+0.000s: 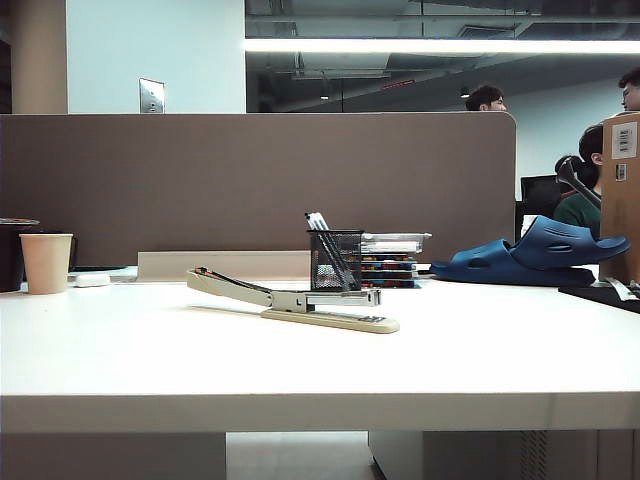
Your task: Pick up a set of staples and put them into the open stapler.
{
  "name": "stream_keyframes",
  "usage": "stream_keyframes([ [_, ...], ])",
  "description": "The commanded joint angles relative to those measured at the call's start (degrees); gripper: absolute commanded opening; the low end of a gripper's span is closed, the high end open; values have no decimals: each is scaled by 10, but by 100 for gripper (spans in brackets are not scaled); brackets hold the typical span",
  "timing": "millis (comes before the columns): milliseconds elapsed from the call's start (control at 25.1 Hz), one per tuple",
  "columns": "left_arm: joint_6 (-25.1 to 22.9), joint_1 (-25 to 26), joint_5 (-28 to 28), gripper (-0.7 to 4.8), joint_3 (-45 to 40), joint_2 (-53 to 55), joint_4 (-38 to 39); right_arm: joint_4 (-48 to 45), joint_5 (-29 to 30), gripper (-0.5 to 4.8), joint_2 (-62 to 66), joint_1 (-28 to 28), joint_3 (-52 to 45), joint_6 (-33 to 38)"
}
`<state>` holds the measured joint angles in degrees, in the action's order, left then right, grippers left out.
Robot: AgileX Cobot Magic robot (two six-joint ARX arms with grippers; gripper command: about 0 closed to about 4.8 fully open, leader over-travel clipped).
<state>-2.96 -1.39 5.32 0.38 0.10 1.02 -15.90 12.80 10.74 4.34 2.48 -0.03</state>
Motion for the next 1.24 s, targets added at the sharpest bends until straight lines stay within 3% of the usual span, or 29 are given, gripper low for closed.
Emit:
stream_keyframes([
  [40,0,1,-2,-6,0,0,-7,-25,-13,-8,0,0,-19,0],
  [1237,4,1,-2,-6,1,0,-15,-6,-13,-8,0,0,-25,-18],
])
